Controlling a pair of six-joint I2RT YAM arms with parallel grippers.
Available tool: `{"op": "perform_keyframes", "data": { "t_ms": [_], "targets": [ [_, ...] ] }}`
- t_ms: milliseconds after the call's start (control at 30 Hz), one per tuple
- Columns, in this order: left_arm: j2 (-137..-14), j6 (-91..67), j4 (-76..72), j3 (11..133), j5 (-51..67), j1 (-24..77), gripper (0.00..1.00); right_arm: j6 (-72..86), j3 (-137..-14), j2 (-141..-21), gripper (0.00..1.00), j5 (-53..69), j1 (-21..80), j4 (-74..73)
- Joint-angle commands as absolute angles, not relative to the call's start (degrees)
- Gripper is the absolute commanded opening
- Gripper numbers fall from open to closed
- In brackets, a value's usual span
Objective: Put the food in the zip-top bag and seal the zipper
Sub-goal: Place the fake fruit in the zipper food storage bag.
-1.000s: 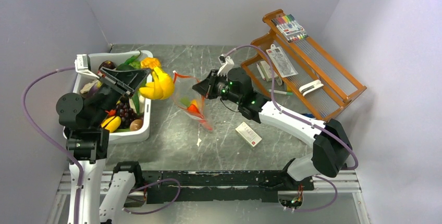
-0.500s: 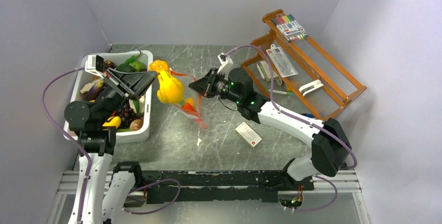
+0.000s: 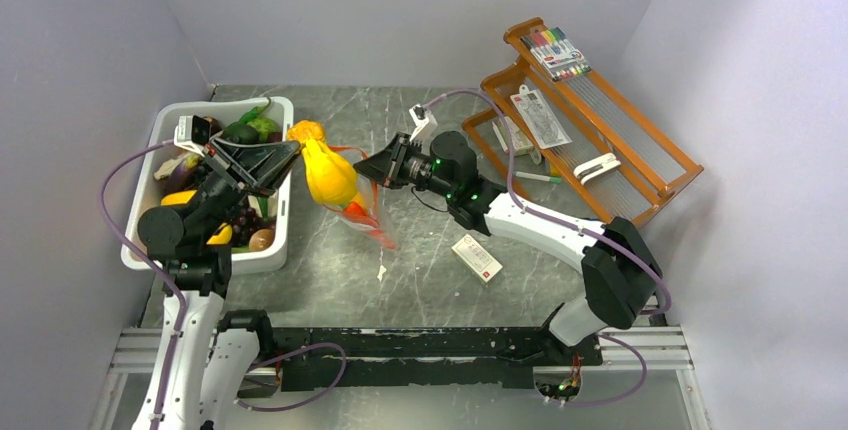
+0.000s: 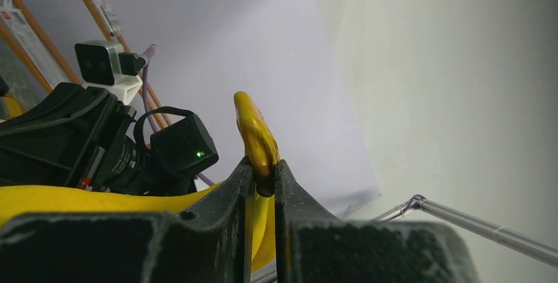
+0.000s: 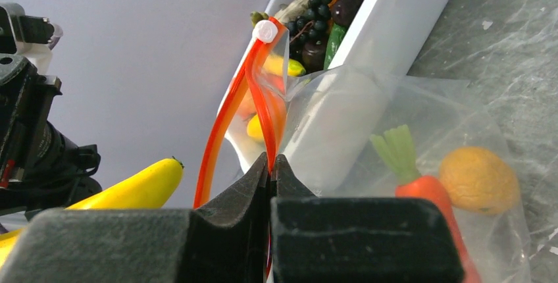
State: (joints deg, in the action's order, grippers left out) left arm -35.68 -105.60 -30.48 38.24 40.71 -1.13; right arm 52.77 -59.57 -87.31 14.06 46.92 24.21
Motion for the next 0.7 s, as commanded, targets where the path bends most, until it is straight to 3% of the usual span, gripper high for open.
{"op": "perform_keyframes", "data": {
  "t_ms": [0, 267, 667],
  "targets": [
    [-34.38, -108.57, -35.46, 37.4, 38.93, -0.88, 0.07, 54.35, -61.28, -87.95, 0.0, 15.57, 47.27, 28.43],
    [-32.95, -103.81, -26.36, 35.23, 36.02, -0.86, 0.07, 54.45, -62.39, -87.18, 0.0, 16.05, 47.5, 28.72],
    [-34.93, -101.64, -35.38, 27.24, 35.02, -0.79, 0.07, 54.4, -63.09, -86.75, 0.0, 16.7, 47.56, 28.56]
  ]
}}
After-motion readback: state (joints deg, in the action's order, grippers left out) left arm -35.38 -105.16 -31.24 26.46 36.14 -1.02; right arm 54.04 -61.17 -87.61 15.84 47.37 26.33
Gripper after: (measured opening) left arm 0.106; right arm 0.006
